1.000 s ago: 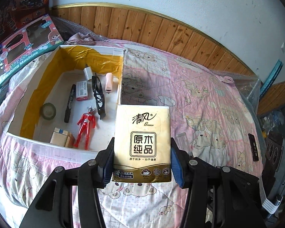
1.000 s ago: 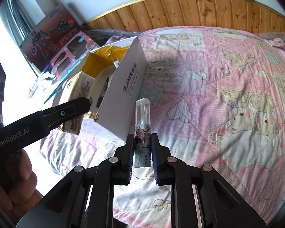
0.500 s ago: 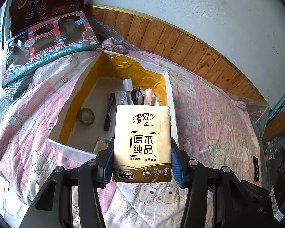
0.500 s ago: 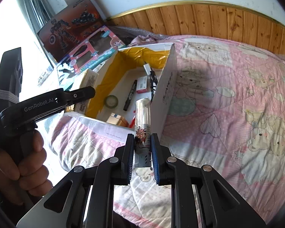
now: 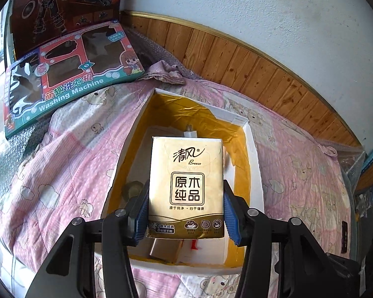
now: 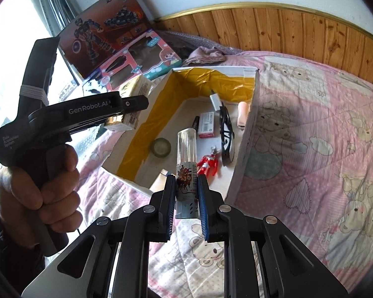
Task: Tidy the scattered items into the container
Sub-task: 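Carry the tissue pack in left tool while right tool carries the spray bottle to the box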
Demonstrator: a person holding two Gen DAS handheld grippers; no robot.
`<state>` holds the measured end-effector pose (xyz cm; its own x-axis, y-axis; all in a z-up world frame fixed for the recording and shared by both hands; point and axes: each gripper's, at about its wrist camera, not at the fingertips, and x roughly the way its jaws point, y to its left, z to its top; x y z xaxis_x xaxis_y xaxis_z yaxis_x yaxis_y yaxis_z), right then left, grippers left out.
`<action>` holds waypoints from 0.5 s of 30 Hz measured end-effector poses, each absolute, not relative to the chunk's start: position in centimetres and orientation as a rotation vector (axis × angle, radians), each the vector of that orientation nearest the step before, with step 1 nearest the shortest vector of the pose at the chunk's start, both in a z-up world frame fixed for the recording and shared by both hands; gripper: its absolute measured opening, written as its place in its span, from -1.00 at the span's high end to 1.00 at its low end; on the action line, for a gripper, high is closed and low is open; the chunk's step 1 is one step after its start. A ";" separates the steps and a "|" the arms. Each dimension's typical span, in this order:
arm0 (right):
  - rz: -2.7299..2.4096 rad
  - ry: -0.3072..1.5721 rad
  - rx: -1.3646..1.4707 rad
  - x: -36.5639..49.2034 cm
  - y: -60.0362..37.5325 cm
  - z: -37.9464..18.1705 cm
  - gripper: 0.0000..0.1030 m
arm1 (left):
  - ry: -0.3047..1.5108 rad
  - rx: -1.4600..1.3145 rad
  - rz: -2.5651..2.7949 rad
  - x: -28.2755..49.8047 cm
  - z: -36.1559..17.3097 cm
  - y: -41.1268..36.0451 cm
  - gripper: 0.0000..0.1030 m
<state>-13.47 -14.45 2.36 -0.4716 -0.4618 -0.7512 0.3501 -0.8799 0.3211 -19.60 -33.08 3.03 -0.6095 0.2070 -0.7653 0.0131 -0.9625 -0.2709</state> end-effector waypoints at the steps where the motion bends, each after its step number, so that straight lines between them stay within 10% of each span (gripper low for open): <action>1: -2.336 -0.173 1.251 -13.9 -14.7 2.4 0.65 | -0.368 -1.338 2.695 -20.2 3.0 -33.0 -0.01; 15: -2.240 -0.202 1.380 -20.0 -18.6 -0.1 0.65 | -0.207 -1.502 2.642 -28.8 -0.6 -32.4 -0.01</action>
<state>-19.98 -18.56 -0.09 -0.3631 -0.4837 -0.7964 0.3337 -0.8655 0.3735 -28.84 -32.35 -0.59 -0.5102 0.1496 -0.8469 -0.0158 -0.9862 -0.1647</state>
